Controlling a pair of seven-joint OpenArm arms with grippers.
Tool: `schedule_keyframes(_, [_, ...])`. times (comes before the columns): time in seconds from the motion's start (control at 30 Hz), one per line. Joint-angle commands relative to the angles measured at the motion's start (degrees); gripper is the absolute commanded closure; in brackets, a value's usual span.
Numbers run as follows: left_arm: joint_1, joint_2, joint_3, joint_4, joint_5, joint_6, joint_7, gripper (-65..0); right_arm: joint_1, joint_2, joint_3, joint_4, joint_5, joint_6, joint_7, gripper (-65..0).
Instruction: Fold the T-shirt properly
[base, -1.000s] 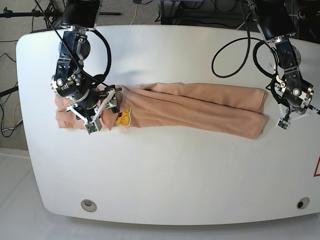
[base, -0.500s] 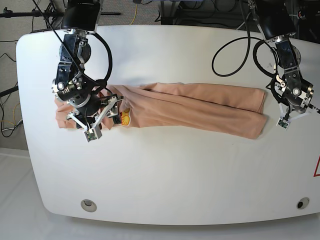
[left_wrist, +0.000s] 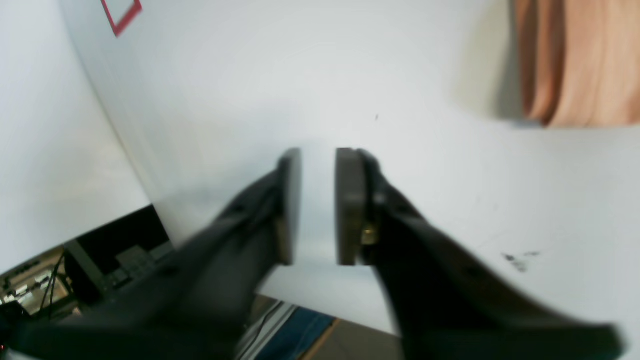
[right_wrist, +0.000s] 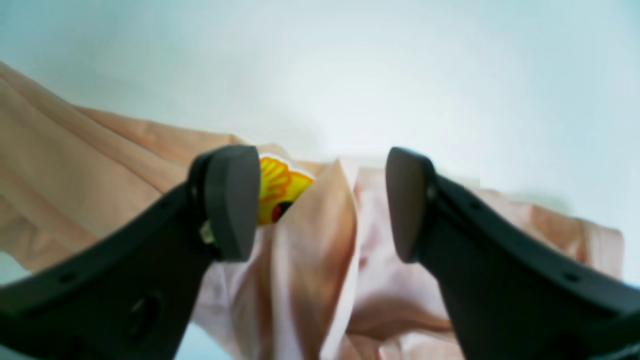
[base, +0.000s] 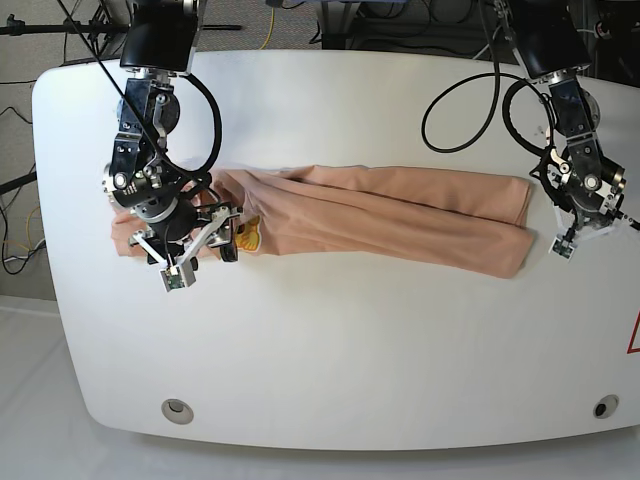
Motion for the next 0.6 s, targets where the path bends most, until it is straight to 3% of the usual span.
schedule_keyframes(0.0, [-0.98,-0.53,-0.27,1.04,0.28,0.14,-1.16,-24.6,0.25,0.59,0.13,2.5,0.62,0.44,1.5,-37.8])
schedule_keyframes(0.57, [-2.13,-0.02,-0.25,-0.02,-0.22,0.14,-0.81,-34.3,0.22,0.77,0.27,1.72,1.17,0.3,0.34,-37.9])
